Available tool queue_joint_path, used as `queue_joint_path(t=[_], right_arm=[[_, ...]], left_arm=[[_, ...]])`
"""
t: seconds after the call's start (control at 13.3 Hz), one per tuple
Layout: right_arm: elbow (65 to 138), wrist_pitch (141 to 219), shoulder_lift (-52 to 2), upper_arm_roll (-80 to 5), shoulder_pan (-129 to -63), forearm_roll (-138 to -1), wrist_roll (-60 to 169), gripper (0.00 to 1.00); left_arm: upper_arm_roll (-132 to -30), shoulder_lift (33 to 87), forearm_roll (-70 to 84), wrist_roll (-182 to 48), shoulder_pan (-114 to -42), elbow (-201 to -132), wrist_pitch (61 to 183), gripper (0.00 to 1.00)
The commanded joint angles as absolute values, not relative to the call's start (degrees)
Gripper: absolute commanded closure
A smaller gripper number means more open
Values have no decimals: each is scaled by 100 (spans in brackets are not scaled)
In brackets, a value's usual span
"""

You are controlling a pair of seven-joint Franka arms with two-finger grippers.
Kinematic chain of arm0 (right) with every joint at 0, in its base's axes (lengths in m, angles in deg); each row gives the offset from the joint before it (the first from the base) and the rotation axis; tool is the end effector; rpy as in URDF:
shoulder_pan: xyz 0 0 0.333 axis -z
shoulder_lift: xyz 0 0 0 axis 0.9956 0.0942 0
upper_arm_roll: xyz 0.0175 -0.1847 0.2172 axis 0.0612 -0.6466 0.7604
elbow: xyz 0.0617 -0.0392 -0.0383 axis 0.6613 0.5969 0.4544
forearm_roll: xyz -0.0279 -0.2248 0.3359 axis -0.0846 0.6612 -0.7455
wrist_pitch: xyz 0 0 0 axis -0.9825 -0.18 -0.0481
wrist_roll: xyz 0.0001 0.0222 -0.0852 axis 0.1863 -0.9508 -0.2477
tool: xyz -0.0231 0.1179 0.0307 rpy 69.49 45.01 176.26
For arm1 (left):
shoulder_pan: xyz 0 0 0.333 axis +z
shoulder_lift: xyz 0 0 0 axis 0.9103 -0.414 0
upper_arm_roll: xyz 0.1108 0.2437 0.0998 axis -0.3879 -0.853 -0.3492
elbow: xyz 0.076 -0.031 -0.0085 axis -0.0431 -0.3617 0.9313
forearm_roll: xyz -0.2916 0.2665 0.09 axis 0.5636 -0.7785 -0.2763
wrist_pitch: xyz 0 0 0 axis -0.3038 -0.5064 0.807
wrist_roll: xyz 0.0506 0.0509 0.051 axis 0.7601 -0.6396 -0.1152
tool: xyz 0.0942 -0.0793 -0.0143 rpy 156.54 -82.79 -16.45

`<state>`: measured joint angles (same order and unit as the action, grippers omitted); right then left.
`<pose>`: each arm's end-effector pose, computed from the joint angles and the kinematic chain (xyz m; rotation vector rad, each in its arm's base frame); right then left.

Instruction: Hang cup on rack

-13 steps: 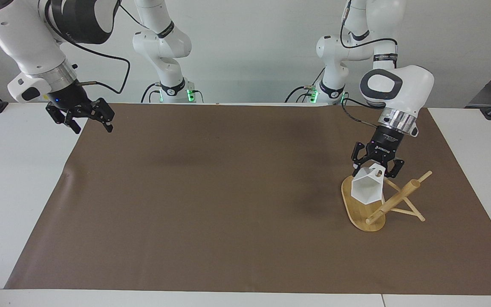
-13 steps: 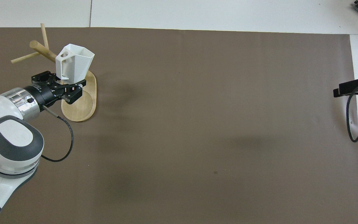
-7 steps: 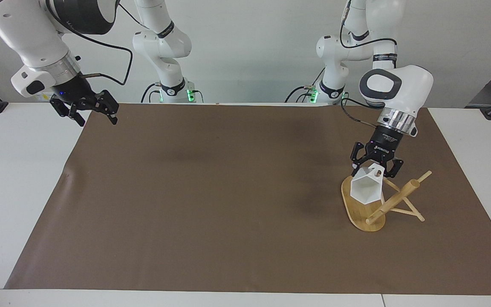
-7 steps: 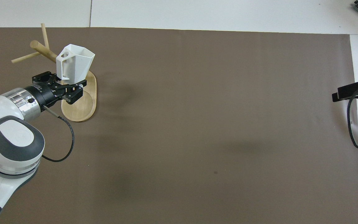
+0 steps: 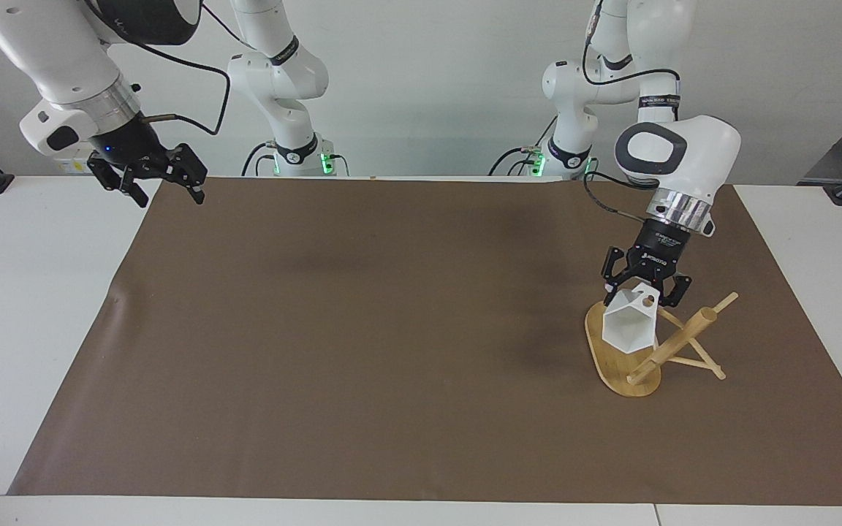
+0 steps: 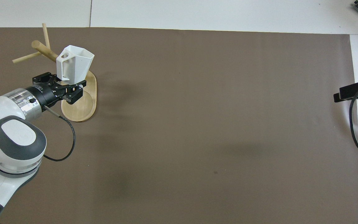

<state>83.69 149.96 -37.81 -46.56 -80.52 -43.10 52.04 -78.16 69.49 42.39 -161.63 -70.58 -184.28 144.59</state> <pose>0.5736 -0.0526 0.5845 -3.0676 -0.0003 0.0107 0.5749 -0.0682 0.3736 0.5579 2.3004 -0.3422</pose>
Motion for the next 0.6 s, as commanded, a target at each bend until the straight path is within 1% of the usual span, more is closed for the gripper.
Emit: queue_joint_path(t=[0.0,0.53], right_arm=[[8389,15122,-3804,-4685,-8055,-4165,4992,0],[8627,15351,-3892,-4712,-8064,-3874,4912,0]], left_arm=[[-7847,6956,4144,-16403,-7073,-18489,14612,100],[-7838,6877,4144,-16764,-7117,-18542,15008,100]])
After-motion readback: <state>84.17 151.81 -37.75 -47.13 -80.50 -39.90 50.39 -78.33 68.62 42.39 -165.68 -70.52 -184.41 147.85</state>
